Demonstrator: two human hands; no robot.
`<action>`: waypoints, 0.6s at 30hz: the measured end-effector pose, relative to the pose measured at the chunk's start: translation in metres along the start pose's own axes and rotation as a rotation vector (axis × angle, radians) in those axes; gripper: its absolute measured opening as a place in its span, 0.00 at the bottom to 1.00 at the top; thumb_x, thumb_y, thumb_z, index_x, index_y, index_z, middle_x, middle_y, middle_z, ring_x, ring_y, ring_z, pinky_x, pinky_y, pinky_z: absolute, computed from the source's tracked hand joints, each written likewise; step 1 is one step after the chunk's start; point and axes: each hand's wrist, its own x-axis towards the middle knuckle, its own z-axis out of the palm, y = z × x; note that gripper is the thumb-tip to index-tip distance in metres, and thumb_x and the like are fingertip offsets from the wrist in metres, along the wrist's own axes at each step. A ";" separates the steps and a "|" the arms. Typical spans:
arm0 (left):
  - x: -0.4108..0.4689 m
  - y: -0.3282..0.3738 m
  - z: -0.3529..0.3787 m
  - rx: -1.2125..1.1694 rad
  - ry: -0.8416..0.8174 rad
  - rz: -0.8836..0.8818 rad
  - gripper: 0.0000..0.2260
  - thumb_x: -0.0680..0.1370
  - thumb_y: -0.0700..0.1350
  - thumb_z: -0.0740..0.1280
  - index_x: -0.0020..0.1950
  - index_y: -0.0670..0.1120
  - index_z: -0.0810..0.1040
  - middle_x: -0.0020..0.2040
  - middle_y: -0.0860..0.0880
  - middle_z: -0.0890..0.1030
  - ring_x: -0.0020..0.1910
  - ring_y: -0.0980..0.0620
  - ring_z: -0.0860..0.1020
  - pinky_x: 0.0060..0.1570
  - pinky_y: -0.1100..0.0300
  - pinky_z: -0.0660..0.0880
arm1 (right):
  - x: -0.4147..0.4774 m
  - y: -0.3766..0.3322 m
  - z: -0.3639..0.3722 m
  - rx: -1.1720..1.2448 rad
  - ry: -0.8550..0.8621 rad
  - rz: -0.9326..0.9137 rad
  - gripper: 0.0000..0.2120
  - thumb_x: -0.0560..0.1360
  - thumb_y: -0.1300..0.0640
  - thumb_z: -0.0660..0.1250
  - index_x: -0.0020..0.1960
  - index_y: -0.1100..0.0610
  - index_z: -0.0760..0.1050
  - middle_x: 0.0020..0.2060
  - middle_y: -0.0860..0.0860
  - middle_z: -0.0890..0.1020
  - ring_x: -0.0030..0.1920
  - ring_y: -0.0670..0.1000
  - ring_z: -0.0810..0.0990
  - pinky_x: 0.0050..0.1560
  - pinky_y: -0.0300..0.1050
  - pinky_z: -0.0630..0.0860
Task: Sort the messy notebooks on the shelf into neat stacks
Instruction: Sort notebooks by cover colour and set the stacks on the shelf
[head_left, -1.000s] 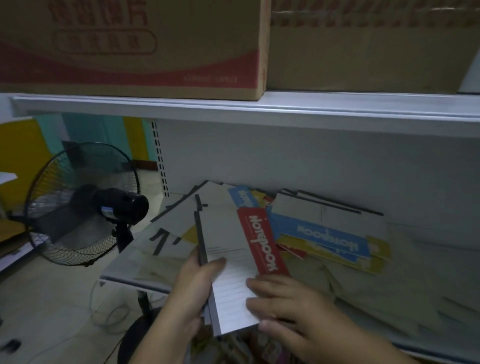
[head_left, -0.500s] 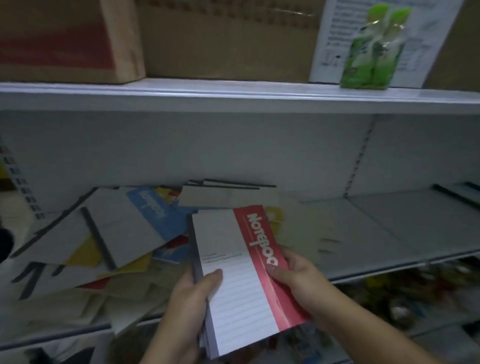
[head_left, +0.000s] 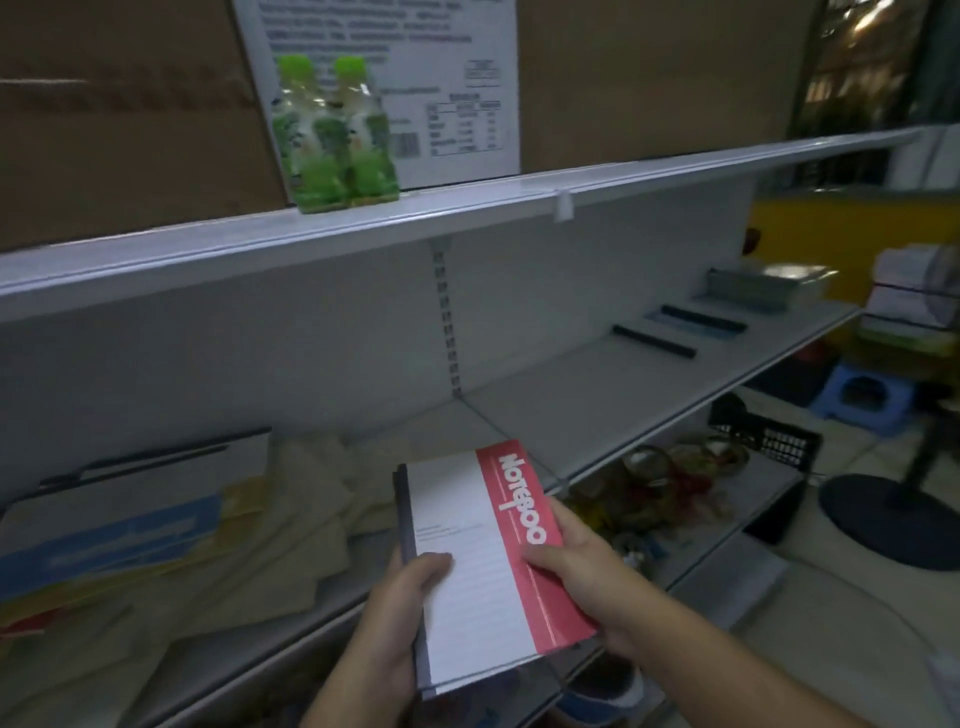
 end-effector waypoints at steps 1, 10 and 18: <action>0.005 -0.007 0.017 -0.001 -0.019 -0.041 0.14 0.77 0.36 0.61 0.62 0.44 0.72 0.47 0.35 0.83 0.44 0.33 0.82 0.40 0.42 0.79 | -0.002 0.000 -0.018 0.011 0.014 0.000 0.16 0.77 0.65 0.62 0.55 0.44 0.73 0.45 0.50 0.85 0.42 0.52 0.85 0.41 0.46 0.80; 0.050 -0.051 0.148 0.035 -0.169 -0.110 0.10 0.78 0.37 0.60 0.57 0.47 0.73 0.46 0.37 0.84 0.43 0.35 0.83 0.41 0.43 0.79 | -0.006 0.000 -0.160 0.055 0.267 0.029 0.22 0.79 0.64 0.54 0.55 0.38 0.74 0.36 0.48 0.86 0.30 0.48 0.81 0.29 0.37 0.74; 0.121 -0.059 0.221 0.097 -0.231 -0.162 0.12 0.78 0.41 0.61 0.59 0.41 0.76 0.48 0.36 0.84 0.46 0.34 0.82 0.49 0.37 0.78 | 0.031 -0.010 -0.235 0.148 0.406 0.017 0.26 0.77 0.69 0.54 0.49 0.37 0.75 0.43 0.50 0.86 0.38 0.55 0.80 0.37 0.43 0.75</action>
